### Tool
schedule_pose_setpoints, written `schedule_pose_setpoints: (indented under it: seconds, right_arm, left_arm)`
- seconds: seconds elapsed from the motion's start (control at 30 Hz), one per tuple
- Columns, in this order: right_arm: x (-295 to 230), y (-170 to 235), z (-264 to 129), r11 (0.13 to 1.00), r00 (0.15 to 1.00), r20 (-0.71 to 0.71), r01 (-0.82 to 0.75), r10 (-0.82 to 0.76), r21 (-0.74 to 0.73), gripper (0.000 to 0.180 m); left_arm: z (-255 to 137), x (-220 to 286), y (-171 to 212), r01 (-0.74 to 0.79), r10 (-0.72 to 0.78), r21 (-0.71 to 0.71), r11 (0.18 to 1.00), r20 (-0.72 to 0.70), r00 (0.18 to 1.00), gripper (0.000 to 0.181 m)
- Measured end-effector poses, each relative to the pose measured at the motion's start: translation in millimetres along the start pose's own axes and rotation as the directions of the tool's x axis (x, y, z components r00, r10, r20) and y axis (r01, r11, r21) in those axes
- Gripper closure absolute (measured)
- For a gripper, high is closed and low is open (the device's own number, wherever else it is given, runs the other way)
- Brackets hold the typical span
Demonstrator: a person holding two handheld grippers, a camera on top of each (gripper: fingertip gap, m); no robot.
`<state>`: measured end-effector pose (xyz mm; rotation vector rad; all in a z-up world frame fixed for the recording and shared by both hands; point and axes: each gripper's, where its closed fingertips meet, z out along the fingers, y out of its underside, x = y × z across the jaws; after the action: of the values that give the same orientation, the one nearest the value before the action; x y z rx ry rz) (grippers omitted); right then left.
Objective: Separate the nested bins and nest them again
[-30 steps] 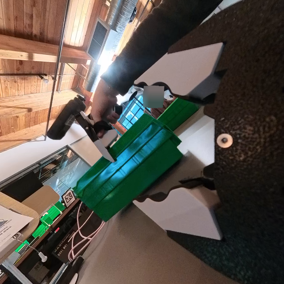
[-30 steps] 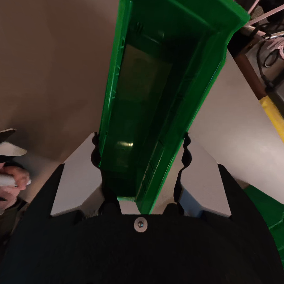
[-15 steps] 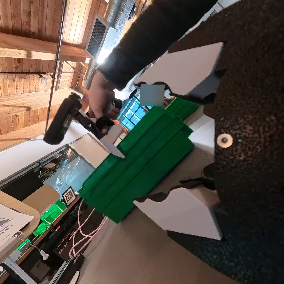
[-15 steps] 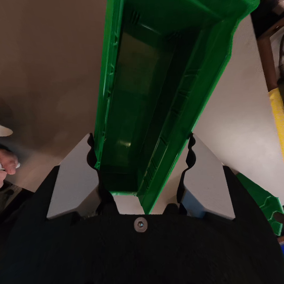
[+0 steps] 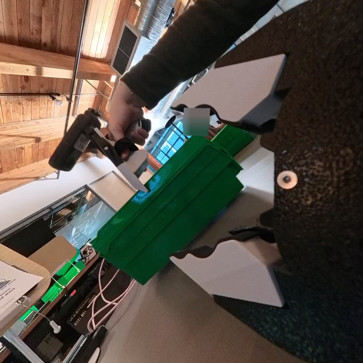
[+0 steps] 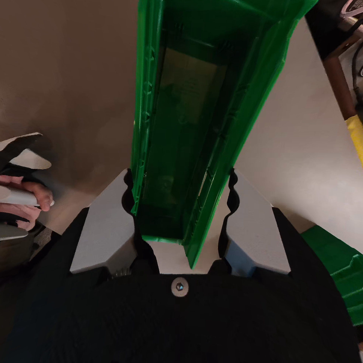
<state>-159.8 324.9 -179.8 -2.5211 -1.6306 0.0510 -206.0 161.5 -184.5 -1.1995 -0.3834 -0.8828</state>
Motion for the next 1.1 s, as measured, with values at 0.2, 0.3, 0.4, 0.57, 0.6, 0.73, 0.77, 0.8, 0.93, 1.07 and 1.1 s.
schedule_pose_setpoints:
  seconds: [0.2,0.3,0.4,0.57,0.6,0.73,0.77,0.8,0.93,1.07,1.1]
  right_arm:
    - [4,1,-11,1.0,1.0,-0.004,0.001,-0.001,0.017,0.081]
    - [5,1,-18,1.0,1.0,-0.007,0.005,-0.005,0.026,0.081]
    - [8,4,-30,0.999,1.0,-0.005,0.016,-0.016,0.032,0.081]
    - [19,0,-76,0.989,0.998,0.056,-0.019,0.011,0.146,0.08]
    - [21,2,-88,0.985,0.997,0.077,-0.028,0.015,0.171,0.08]
    - [46,21,-125,0.972,0.992,0.114,-0.078,0.054,0.222,0.079]
    - [59,29,-130,0.97,0.992,0.1,-0.099,0.078,0.224,0.079]
    - [73,37,-133,0.966,0.991,0.074,-0.123,0.109,0.225,0.079]
    - [133,84,-117,0.955,0.969,-0.041,-0.231,0.243,0.183,0.079]
    - [169,135,-67,0.934,0.936,-0.043,-0.346,0.35,0.092,0.079]
    - [174,145,-53,0.925,0.926,-0.035,-0.373,0.376,0.073,0.079]
  left_arm:
    - [0,0,0,0.003,-0.003,-0.001,1.0,-0.001,1.0,0.047]
    - [0,0,0,0.001,-0.001,0.0,1.0,0.0,1.0,0.047]
    - [0,0,0,0.005,-0.005,0.001,1.0,-0.002,1.0,0.047]
    - [0,0,0,0.01,-0.01,0.002,1.0,-0.005,1.0,0.047]
    - [0,0,0,0.013,-0.013,0.0,1.0,-0.007,1.0,0.047]
    - [-1,-1,-1,0.019,-0.019,0.007,1.0,-0.006,1.0,0.047]
    - [-1,-1,-1,0.018,-0.018,0.007,1.0,-0.005,1.0,0.047]
    - [-1,-1,-1,0.017,-0.017,0.005,1.0,-0.005,1.0,0.047]
    - [0,-1,0,0.016,-0.016,0.003,1.0,0.0,1.0,0.047]
    - [1,-2,1,0.005,-0.005,-0.003,1.0,0.007,1.0,0.047]
    - [1,-2,1,0.002,-0.002,-0.005,1.0,0.01,1.0,0.047]
